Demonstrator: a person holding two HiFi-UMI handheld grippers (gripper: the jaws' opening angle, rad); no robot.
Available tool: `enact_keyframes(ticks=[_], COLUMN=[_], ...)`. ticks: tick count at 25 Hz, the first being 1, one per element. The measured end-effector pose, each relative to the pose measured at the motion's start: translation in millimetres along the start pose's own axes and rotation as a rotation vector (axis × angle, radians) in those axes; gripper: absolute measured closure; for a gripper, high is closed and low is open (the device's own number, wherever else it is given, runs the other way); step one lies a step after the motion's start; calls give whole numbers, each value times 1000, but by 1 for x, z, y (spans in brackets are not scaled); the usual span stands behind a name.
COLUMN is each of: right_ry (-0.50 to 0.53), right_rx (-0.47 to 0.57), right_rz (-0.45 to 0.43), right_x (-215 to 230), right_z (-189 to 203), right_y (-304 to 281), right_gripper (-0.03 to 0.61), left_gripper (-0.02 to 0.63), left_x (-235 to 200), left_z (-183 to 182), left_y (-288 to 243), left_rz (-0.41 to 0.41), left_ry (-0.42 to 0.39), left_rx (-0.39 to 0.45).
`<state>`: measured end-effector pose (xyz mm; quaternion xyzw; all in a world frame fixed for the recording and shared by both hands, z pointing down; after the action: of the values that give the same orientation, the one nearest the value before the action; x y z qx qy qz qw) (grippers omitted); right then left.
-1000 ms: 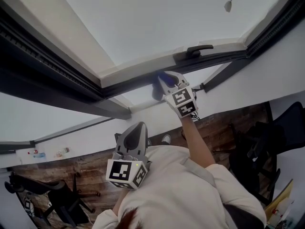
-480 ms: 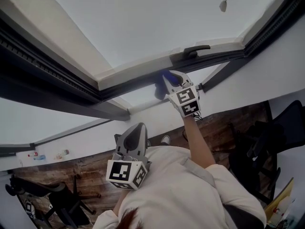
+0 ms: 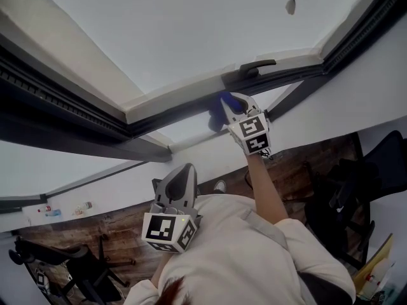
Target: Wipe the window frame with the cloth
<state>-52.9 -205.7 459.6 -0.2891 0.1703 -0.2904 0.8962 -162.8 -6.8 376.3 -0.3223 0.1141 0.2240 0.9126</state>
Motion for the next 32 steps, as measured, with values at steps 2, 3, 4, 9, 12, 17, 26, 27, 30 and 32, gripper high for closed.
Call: enact_keyframes(ticks=[2, 3, 4, 9, 12, 17, 26, 27, 30, 32], right_ry=[-5, -8, -10, -16, -19, -26, -45, -49, -59, -64], right_rx=[2, 3, 4, 5, 9, 15, 21, 24, 30, 29], right_rz=[5, 7, 9, 15, 19, 26, 42, 43, 48, 53], right_x=[4, 6, 8, 16, 20, 29, 49, 52, 57, 61], right_z=[2, 2, 3, 5, 5, 8, 15, 16, 18, 20], right_y=[1, 2, 2, 4, 6, 8, 13, 14, 16, 16], right_gripper=[534, 533, 534, 534, 534, 534, 532, 534, 534, 534], left_gripper=[609, 609, 609, 608, 608, 609, 609, 609, 609, 609], left_x=[1, 2, 3, 6, 9, 13, 22, 23, 26, 27], left_z=[0, -1, -1, -2, -3, -4, -1, 0, 3, 3], left_y=[-2, -3, -4, -8, -10, -12, -17, -18, -17, -16], left_rz=[4, 5, 7, 8, 10, 7, -8, -10, -18, -25], left_ry=[-2, -2, -3, -4, -7, -9, 3, 5, 10, 12], left_rx=[-2, -3, -3, -6, -7, -7, -12, -12, -8, -5])
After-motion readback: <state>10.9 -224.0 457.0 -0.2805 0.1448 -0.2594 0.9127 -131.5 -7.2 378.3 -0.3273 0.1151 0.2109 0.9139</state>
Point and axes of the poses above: the fingertips, and each gripper's own axes: y backward along the fingers, x to its right, z out of its underside, the point moved 1 cm from there along y, backward along the fingers, and after that the axes turned 15 degrees about -x, right-handed, at the moved point
